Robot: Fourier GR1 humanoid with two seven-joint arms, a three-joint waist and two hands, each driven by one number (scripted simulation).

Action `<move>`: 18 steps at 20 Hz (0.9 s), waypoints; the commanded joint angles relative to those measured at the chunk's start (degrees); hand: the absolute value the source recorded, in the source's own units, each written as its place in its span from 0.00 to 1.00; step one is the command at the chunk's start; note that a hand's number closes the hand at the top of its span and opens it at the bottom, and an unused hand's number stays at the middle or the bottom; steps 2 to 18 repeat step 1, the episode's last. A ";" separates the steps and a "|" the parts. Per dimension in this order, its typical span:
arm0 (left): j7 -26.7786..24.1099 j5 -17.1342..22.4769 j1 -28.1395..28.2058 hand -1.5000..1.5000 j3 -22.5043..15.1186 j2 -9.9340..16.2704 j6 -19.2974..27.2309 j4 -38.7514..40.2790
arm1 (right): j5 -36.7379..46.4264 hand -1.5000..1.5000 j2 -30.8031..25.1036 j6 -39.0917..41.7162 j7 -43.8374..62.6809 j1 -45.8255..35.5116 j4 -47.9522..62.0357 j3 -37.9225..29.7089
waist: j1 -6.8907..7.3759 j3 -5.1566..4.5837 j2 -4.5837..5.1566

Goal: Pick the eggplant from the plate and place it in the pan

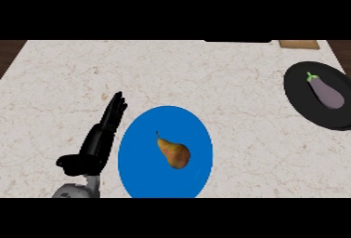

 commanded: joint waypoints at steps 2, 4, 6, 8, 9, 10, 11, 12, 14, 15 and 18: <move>0.81 -0.23 -1.74 0.50 0.59 -0.51 0.23 0.90 | 0.73 0.00 -1.10 3.73 -7.95 0.42 0.61 -0.19 | -0.23 -0.04 -0.04; 0.81 -0.23 -1.74 0.50 0.59 -0.51 0.23 0.90 | 0.73 0.00 -1.10 3.73 -7.95 0.42 0.61 -0.19 | -0.23 -0.04 -0.04; 0.81 -0.23 -1.74 0.50 0.59 -0.51 0.23 0.90 | 0.73 0.00 -1.10 3.73 -7.95 0.42 0.61 -0.19 | -0.23 -0.04 -0.04; 0.81 -0.23 -1.74 0.50 0.59 -0.51 0.23 0.90 | 0.73 0.00 -1.10 3.73 -7.95 0.42 0.61 -0.19 | -0.23 -0.04 -0.04; 0.81 -0.23 -1.74 0.50 0.59 -0.51 0.23 0.90 | 0.73 0.00 -1.10 3.73 -7.95 0.42 0.61 -0.19 | -0.23 -0.04 -0.04; 0.81 -0.23 -1.74 0.50 0.59 -0.51 0.23 0.90 | 0.73 0.00 -1.10 3.73 -7.95 0.42 0.61 -0.19 | -0.23 -0.04 -0.04; 0.81 -0.23 -1.74 0.50 0.59 -0.51 0.23 0.90 | 0.73 0.00 -1.10 3.73 -7.95 0.42 0.61 -0.19 | -0.23 -0.04 -0.04; 0.81 -0.23 -1.74 0.50 0.59 -0.51 0.23 0.90 | 0.73 0.00 -1.10 3.73 -7.95 0.42 0.61 -0.19 | -0.23 -0.04 -0.04; 0.81 -0.23 -1.74 0.50 0.59 -0.51 0.23 0.90 | 0.73 0.00 -1.10 3.73 -7.95 0.42 0.61 -0.19 | -0.23 -0.04 -0.04; 0.81 -0.23 -1.74 0.50 0.59 -0.51 0.23 0.90 | 0.73 0.00 -1.10 3.73 -7.95 0.42 0.61 -0.19 | -0.23 -0.04 -0.04; 0.81 -0.23 -1.74 0.50 0.59 -0.51 0.23 0.90 | 0.73 0.00 -1.10 3.73 -7.95 0.42 0.61 -0.19 | -0.23 -0.04 -0.04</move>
